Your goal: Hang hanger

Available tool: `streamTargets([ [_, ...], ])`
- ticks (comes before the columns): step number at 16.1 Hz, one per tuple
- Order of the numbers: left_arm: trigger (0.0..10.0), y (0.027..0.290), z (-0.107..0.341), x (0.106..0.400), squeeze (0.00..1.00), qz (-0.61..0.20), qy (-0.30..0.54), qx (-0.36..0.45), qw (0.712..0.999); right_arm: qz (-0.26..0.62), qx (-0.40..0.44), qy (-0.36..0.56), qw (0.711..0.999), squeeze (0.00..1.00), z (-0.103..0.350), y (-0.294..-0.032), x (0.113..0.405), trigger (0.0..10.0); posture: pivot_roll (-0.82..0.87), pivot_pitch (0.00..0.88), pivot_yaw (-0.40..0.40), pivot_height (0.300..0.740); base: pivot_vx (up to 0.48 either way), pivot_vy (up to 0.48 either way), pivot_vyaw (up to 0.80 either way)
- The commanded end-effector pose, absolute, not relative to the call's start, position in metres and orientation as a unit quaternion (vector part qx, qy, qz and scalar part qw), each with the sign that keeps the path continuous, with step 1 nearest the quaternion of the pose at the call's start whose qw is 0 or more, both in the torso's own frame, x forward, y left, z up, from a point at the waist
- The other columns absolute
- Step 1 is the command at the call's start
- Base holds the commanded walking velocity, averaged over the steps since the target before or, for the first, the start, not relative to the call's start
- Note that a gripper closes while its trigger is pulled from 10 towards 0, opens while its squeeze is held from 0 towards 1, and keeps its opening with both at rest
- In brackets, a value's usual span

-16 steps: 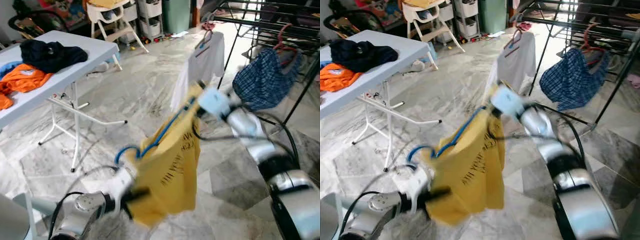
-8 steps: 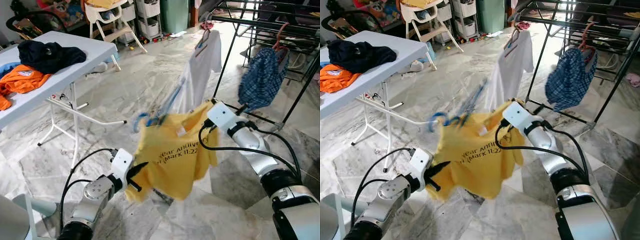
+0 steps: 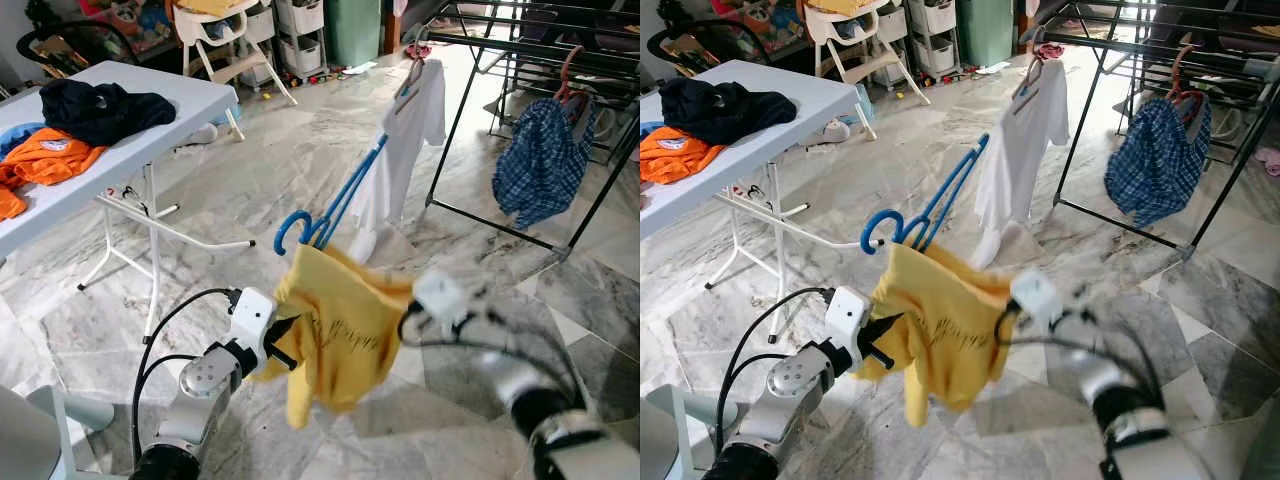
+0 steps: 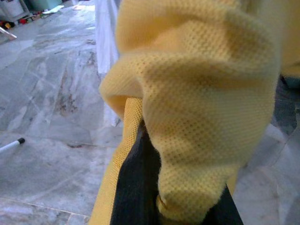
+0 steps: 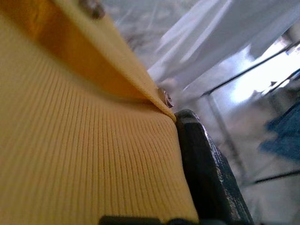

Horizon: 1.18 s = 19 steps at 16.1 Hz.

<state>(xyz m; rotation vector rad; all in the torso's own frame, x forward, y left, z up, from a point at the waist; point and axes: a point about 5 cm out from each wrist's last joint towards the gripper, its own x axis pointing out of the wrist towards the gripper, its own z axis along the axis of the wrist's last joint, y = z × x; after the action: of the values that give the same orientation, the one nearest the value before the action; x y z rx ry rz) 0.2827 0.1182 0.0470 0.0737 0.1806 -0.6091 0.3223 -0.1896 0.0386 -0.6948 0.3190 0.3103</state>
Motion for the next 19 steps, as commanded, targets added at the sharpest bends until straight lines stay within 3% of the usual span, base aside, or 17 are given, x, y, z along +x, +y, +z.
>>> streamTargets([
  [1,9.5,0.126,0.059,0.287,0.0,-0.282,0.061,0.035,0.957,0.146,-0.326,0.184,0.916,0.0,0.033,-0.193,0.32,10.0,-0.11,0.023,0.135,0.74,0.0,0.0,0.0],
  [3,9.5,0.125,0.059,0.287,0.0,-0.287,0.062,0.035,0.955,0.172,-0.304,0.222,0.91,0.0,0.018,-0.19,0.309,10.0,-0.11,0.026,0.137,0.74,0.0,0.0,0.0],
  [4,9.4,0.125,0.058,0.286,0.0,-0.288,0.066,0.038,0.955,0.188,-0.279,0.237,0.911,1.0,0.012,-0.186,0.304,10.0,-0.11,0.025,0.137,0.74,0.0,0.0,0.0],
  [8,10.0,0.128,0.039,0.28,0.0,-0.276,0.103,0.049,0.954,0.276,-0.228,0.3,0.884,1.0,-0.015,-0.171,0.277,10.0,-0.11,0.012,0.132,0.74,0.0,0.0,0.0],
  [10,10.0,0.13,0.025,0.275,0.0,-0.235,0.129,0.054,0.962,0.23,-0.158,0.3,0.912,1.0,-0.018,-0.165,0.275,10.0,-0.12,0.0,0.122,0.74,0.0,0.0,0.0],
  [12,10.0,0.13,0.02,0.274,0.0,-0.22,0.144,0.042,0.964,0.204,-0.133,0.303,0.921,1.0,-0.021,-0.163,0.273,10.0,-0.11,0.0,0.115,0.74,0.0,0.0,0.0],
  [19,10.0,0.148,0.013,0.285,0.0,-0.128,0.175,0.084,0.973,0.171,-0.058,0.332,0.926,1.0,-0.039,-0.15,0.252,10.0,-0.12,0.0,0.095,0.74,0.0,0.0,0.0],
])
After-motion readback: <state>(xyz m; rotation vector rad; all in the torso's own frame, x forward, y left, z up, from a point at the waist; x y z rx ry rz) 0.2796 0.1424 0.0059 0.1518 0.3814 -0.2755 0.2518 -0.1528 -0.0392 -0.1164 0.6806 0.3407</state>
